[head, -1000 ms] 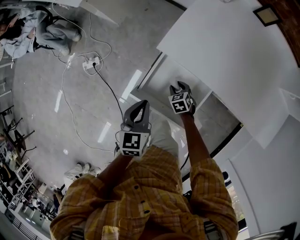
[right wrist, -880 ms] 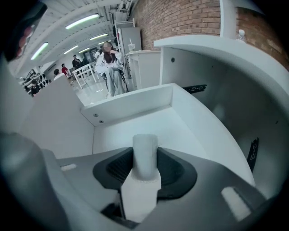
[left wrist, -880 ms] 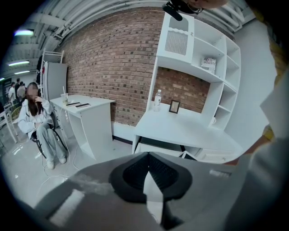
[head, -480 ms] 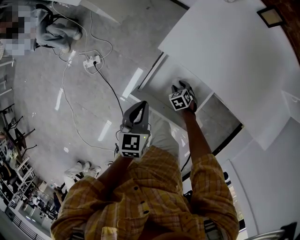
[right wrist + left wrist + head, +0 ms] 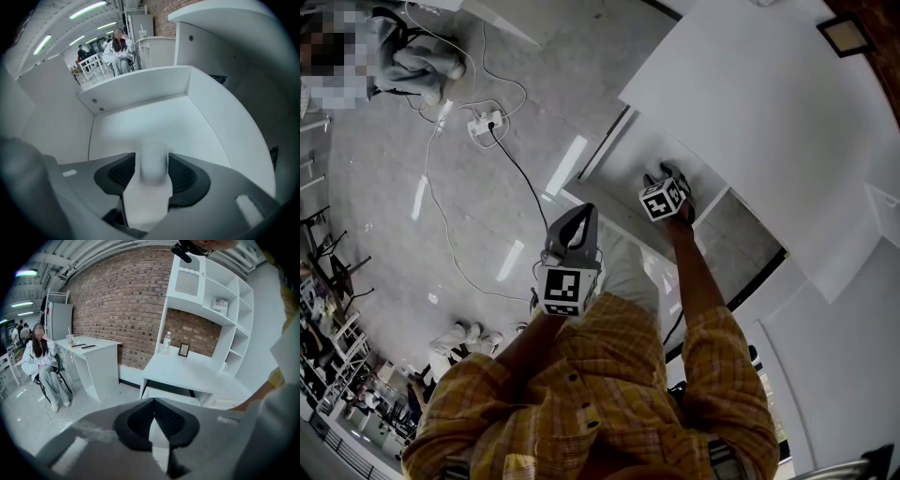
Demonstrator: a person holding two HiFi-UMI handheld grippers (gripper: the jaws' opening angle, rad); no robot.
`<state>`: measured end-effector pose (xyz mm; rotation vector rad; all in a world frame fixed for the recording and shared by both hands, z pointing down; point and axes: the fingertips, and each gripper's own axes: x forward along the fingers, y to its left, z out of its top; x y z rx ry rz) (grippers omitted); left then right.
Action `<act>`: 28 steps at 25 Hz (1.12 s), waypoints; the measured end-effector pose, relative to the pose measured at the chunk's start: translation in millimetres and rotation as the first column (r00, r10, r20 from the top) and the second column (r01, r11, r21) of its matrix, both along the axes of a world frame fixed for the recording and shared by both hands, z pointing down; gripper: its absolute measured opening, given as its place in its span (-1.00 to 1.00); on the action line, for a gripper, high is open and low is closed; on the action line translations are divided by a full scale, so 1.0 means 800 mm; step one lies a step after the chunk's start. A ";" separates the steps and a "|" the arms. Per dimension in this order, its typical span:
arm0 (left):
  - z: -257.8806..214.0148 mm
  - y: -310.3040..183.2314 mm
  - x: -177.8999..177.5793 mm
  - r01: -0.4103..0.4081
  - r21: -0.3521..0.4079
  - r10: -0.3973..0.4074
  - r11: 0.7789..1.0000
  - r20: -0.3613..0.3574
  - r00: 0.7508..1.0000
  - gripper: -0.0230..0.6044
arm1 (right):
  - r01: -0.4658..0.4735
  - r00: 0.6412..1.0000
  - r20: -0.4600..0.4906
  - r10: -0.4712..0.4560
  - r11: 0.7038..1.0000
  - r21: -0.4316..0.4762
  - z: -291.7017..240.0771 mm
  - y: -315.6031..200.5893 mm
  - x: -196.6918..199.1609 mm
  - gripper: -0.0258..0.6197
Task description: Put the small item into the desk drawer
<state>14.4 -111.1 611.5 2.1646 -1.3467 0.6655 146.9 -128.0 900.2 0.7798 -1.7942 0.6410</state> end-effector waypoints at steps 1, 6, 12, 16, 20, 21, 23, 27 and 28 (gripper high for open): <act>0.000 0.000 0.000 -0.002 0.000 0.002 1.000 -0.002 1.000 -0.92 | -0.007 1.000 0.011 0.007 1.000 -0.008 0.000 0.001 -0.001 -0.26; -0.001 0.002 0.003 -0.009 0.001 0.009 1.000 -0.010 1.000 -0.92 | -0.026 0.999 0.027 0.026 1.000 -0.010 -0.004 0.005 0.000 -0.17; -0.009 0.005 -0.002 -0.017 0.007 0.018 1.000 -0.022 1.000 -0.92 | -0.050 0.998 0.042 0.049 0.998 0.026 -0.027 0.001 -0.001 -0.21; -0.023 0.004 -0.009 -0.016 0.032 0.017 0.999 -0.026 1.000 -0.92 | -0.108 0.990 0.100 0.101 0.992 0.066 -0.057 -0.012 -0.002 -0.34; -0.035 0.008 -0.017 -0.020 0.060 0.022 0.998 -0.030 0.999 -0.92 | -0.162 0.979 0.141 0.146 0.980 0.113 -0.086 -0.020 -0.001 -0.42; -0.038 0.009 -0.018 -0.020 0.067 0.022 0.998 -0.031 0.999 -0.92 | -0.172 0.977 0.150 0.153 0.978 0.118 -0.092 -0.020 -0.002 -0.43; -0.043 0.012 -0.021 -0.021 0.078 0.024 0.997 -0.033 0.999 -0.92 | -0.193 0.970 0.170 0.172 0.974 0.121 -0.103 -0.018 -0.004 -0.51; -0.054 0.015 -0.025 -0.025 0.103 0.029 0.994 -0.039 0.999 -0.92 | -0.261 0.949 0.215 0.229 0.956 0.135 -0.128 -0.017 -0.003 -0.74; -0.058 0.015 -0.026 -0.025 0.110 0.030 0.994 -0.041 0.999 -0.92 | -0.276 0.945 0.220 0.242 0.951 0.139 -0.135 -0.017 -0.003 -0.78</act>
